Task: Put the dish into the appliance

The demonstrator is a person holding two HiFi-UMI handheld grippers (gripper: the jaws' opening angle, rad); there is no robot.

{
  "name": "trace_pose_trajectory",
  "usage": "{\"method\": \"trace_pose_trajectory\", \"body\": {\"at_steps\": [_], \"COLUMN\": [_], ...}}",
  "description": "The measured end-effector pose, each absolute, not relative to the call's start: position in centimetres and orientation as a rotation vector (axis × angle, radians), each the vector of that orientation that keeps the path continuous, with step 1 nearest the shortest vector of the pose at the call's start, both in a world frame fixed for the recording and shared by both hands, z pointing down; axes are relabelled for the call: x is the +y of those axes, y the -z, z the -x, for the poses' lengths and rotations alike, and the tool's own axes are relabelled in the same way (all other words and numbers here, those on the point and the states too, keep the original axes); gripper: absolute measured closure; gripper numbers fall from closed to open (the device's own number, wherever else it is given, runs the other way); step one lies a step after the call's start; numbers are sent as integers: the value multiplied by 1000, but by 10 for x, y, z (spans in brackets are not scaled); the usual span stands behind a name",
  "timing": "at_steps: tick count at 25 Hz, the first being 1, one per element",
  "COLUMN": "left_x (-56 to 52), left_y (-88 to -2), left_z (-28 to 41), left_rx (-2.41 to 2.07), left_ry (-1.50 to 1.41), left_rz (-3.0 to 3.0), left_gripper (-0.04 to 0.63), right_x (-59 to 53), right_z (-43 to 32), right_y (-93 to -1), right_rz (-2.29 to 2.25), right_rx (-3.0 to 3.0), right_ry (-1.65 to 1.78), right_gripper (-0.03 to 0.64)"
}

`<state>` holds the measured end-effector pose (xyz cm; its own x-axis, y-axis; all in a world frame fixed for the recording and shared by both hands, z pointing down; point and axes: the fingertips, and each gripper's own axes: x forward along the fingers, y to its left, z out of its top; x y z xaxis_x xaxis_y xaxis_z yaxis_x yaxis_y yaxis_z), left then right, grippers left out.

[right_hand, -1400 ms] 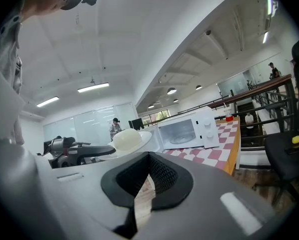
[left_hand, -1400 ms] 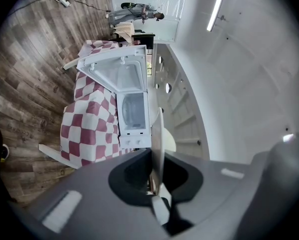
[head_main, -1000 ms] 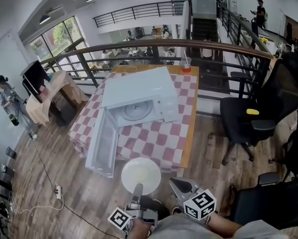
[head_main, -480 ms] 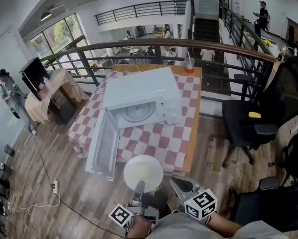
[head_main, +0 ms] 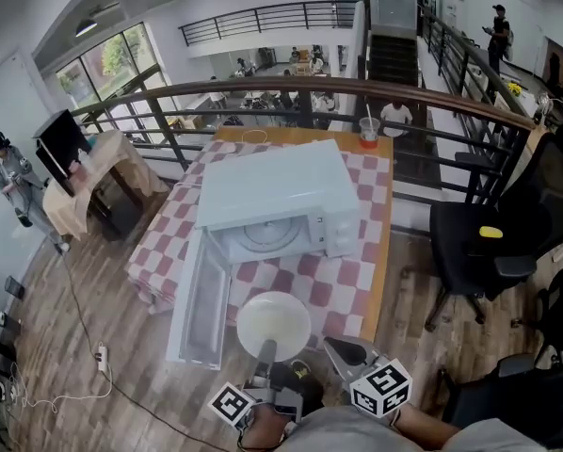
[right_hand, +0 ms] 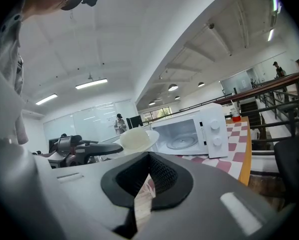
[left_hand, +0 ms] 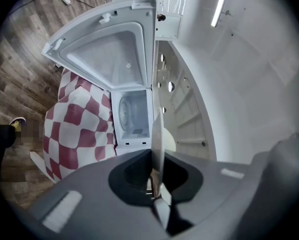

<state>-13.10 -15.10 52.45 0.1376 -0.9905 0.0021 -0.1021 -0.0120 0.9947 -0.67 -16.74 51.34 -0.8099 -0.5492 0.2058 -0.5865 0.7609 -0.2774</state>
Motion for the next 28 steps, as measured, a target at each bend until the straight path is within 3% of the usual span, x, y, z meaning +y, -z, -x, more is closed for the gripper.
{"method": "trace_pose_trajectory", "body": {"at_steps": [28], "left_x": [-334], "left_y": [-550], "left_z": [214], "left_rx": [-1123], "left_ry": [939], "left_rz": [-1399], "left_gripper": [569], "right_x": [-313], "right_z": [110], "right_y": [-511], "right_rz": [-984], "right_rx": [-2746], "right_ry": [-465], "right_gripper": [617]}}
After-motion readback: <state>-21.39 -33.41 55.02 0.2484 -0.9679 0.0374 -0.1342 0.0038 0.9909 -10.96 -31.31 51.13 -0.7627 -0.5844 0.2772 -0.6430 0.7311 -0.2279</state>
